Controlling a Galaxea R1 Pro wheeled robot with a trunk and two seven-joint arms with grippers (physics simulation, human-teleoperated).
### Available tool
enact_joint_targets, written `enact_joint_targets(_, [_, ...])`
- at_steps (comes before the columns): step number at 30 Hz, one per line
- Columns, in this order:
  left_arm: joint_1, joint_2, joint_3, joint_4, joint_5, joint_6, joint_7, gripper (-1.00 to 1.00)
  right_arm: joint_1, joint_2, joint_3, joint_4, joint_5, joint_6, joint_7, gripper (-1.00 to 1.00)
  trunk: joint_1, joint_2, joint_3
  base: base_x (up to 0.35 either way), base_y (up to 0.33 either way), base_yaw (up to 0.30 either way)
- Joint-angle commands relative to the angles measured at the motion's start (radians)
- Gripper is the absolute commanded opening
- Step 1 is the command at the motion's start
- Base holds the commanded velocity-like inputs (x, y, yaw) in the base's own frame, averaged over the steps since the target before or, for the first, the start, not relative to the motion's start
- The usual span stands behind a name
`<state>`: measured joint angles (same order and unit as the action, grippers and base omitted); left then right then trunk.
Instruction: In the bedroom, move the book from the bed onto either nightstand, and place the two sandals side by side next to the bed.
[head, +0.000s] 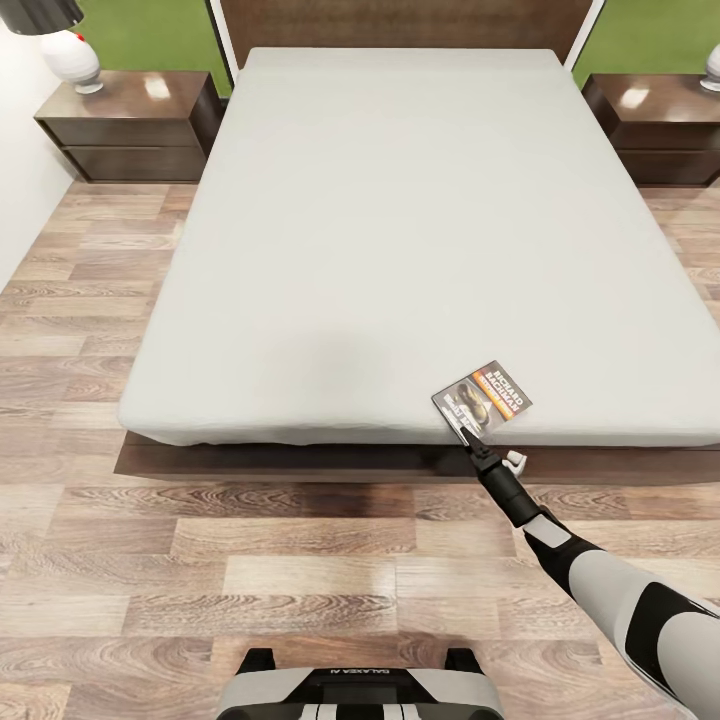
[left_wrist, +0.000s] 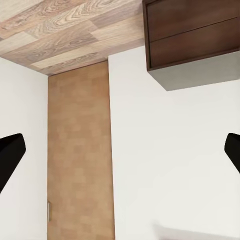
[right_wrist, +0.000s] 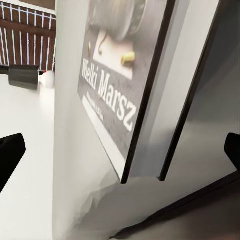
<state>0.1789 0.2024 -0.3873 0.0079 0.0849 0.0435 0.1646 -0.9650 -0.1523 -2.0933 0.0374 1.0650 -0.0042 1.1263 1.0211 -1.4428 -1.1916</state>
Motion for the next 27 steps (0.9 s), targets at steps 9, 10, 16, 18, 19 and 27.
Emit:
enact_joint_targets(9, [0.001, -0.001, -0.009, -0.002, 0.009, 0.004, 0.003, 1.0, -0.001, -0.001, -0.008, 0.001, 0.009, 0.0, 0.001, 1.0, 0.0, 0.0, 0.0, 0.0, 0.0, 0.0])
enact_joint_targets(10, [0.001, -0.002, -0.009, -0.002, 0.009, 0.004, 0.003, 1.0, -0.001, -0.001, -0.008, 0.001, 0.009, 0.0, 0.001, 1.0, 0.0, 0.0, 0.0, 0.0, 0.0, 0.0])
enact_joint_targets(16, [0.001, -0.007, -0.009, -0.002, 0.009, 0.004, 0.003, 1.0, -0.006, -0.002, -0.008, 0.001, 0.009, 0.0, 0.001, 1.0, 0.0, 0.0, 0.0, 0.0, 0.0, 0.0])
enact_joint_targets(18, [0.001, -0.008, -0.009, -0.002, 0.009, 0.004, 0.004, 1.0, -0.007, -0.002, -0.008, 0.001, 0.009, 0.0, 0.001, 1.0, 0.0, 0.0, 0.0, 0.0, 0.0, 0.0])
enact_joint_targets(19, [0.001, -0.008, -0.009, -0.002, 0.009, 0.004, 0.004, 1.0, -0.008, -0.002, -0.008, 0.001, 0.01, 0.0, 0.001, 1.0, 0.0, 0.0, 0.0, 0.0, 0.0, 0.0])
enact_joint_targets(27, [0.001, -0.01, -0.009, -0.002, 0.009, 0.004, 0.004, 1.0, -0.009, -0.001, -0.008, 0.001, 0.009, 0.0, 0.001, -1.0, 0.0, 0.0, 0.0, 0.0, 0.0, 0.0])
